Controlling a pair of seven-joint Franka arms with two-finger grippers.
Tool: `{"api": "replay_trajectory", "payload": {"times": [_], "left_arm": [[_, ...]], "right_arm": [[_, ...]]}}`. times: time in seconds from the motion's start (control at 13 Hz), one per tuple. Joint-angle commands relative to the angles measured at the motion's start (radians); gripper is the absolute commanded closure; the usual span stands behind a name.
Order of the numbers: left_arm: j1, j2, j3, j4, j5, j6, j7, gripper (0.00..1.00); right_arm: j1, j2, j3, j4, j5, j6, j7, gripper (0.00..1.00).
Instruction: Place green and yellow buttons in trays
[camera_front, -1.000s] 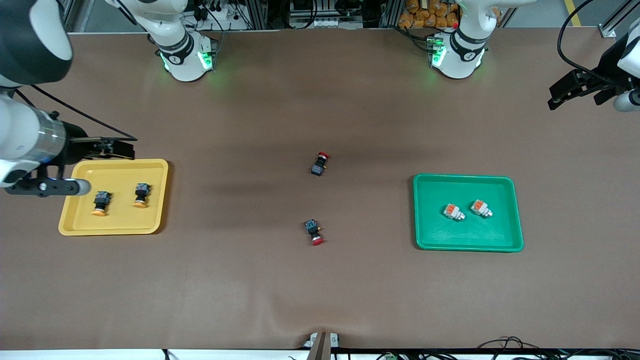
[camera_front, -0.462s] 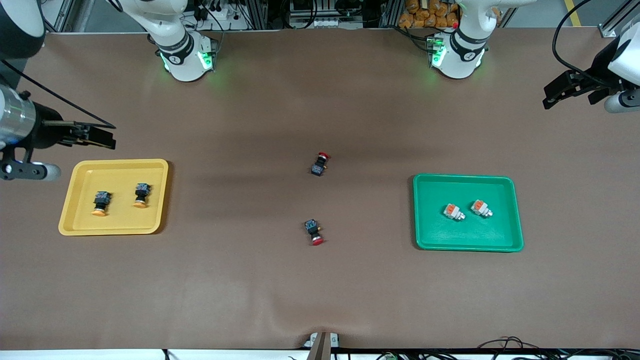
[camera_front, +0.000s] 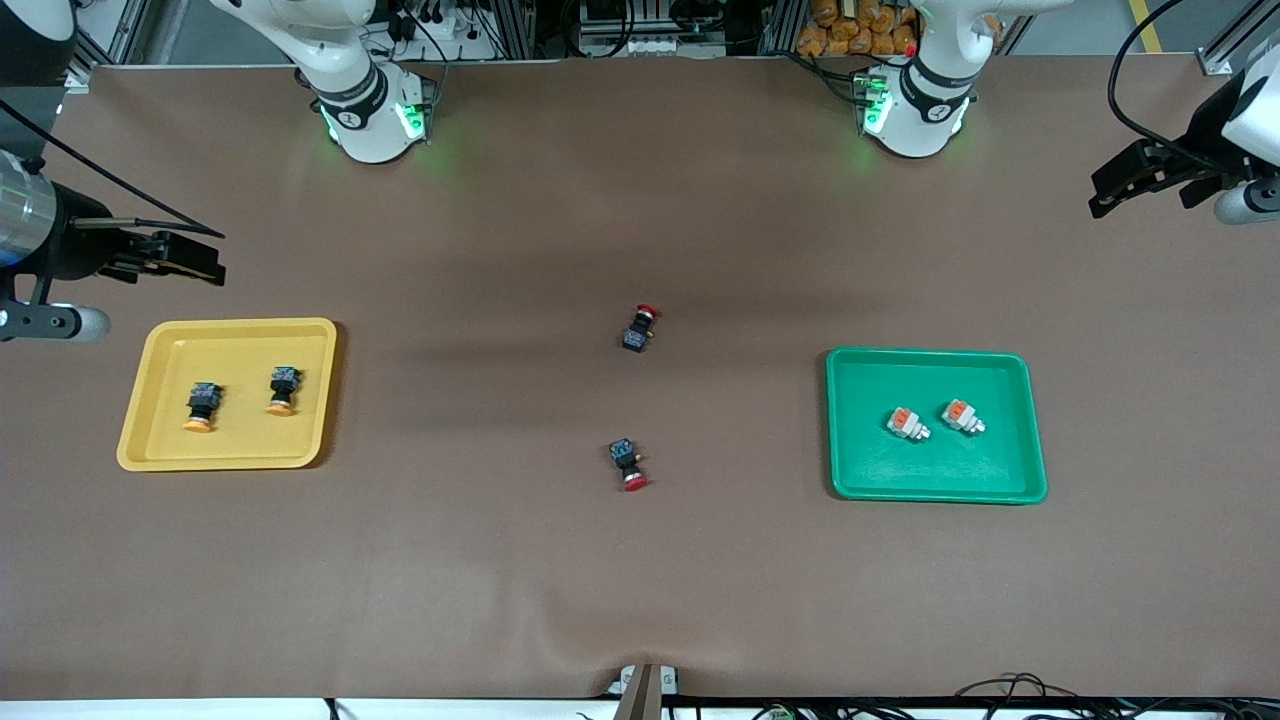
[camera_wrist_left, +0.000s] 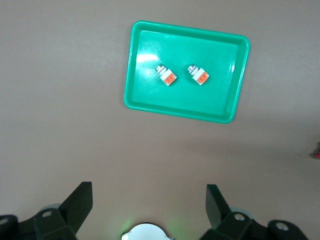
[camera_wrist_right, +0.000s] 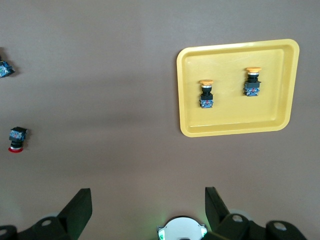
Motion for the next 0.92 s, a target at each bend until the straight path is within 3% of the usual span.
{"api": "replay_trajectory", "payload": {"times": [0.0,0.38,0.62,0.85], "left_arm": [[0.002,-0.029,-0.001,-0.02,0.01,0.006,0.015,0.0],[0.002,-0.029,-0.001,-0.026,0.008,0.003,0.015,0.0],[0.0,-0.033,-0.004,-0.041,0.008,0.001,0.015,0.0],[0.0,-0.036,-0.006,-0.043,0.008,0.001,0.015,0.0]], "right_arm": [[0.054,-0.049,-0.078,-0.039,0.031,0.017,-0.016,0.0],[0.083,-0.079,-0.138,-0.074,0.039,0.034,-0.019,0.0],[0.089,-0.246,-0.164,-0.334,0.056,0.227,-0.025,0.0],[0.1,-0.277,-0.17,-0.373,0.056,0.244,-0.032,0.0]]}}
